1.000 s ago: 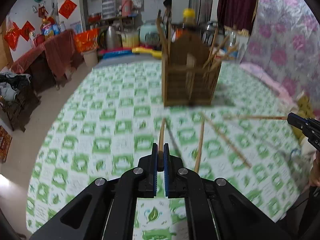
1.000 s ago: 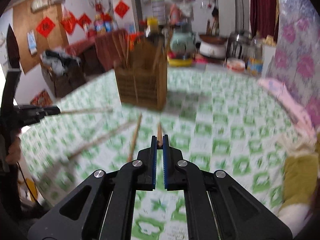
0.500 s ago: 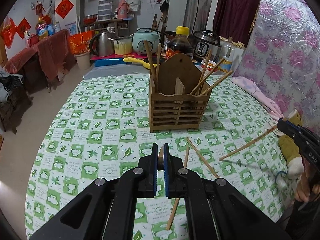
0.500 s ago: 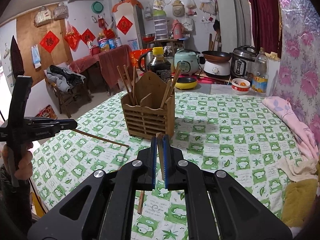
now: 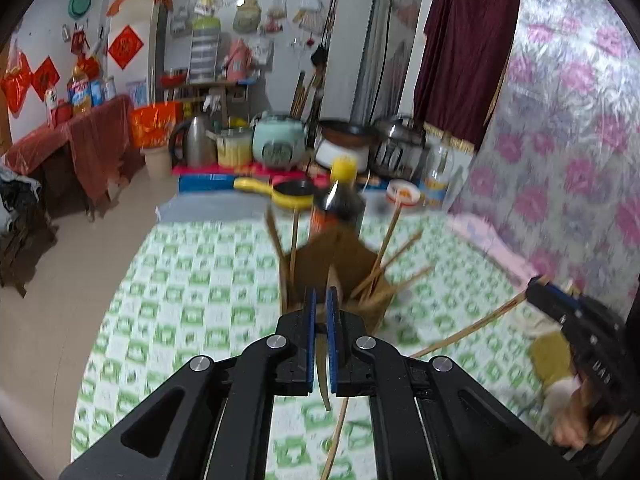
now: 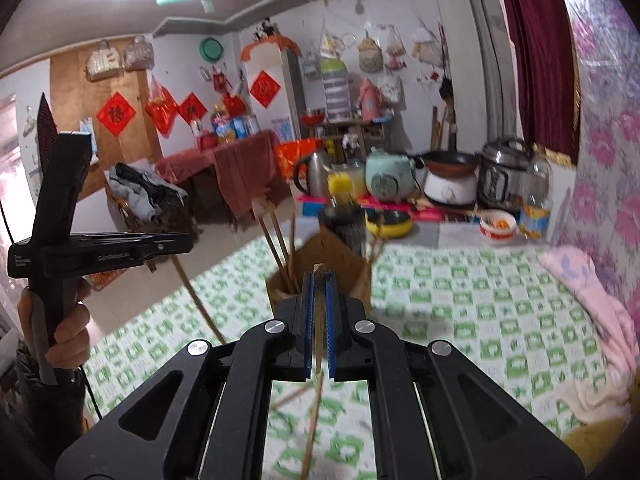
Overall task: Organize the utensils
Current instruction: 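Lift both held chopsticks and carry them over the wooden holder, then lower the chopsticks into the holder and open both grippers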
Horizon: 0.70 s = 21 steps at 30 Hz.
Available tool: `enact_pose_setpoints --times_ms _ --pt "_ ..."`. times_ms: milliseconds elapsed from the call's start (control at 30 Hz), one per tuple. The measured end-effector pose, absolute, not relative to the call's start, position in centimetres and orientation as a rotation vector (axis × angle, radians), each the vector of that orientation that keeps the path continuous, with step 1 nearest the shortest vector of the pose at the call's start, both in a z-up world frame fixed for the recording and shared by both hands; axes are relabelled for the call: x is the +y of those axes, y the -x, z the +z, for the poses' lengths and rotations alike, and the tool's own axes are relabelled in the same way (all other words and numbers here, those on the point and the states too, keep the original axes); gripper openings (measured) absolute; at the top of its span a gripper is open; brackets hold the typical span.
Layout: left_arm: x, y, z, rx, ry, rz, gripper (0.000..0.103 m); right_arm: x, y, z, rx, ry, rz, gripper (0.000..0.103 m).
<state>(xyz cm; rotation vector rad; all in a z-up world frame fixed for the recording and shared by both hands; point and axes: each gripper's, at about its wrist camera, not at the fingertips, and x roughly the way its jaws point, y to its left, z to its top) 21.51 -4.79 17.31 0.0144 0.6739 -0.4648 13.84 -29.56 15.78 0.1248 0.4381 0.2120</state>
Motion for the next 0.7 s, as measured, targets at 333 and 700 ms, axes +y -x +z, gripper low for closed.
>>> enact_pose_setpoints --times_ms 333,700 --pt "-6.3 -25.0 23.8 0.504 0.021 -0.435 0.006 -28.7 -17.6 19.4 0.313 -0.146 0.195 0.006" --pt "-8.6 -31.2 18.1 0.550 0.016 -0.377 0.006 -29.9 -23.3 16.6 0.310 -0.213 0.146 0.006"
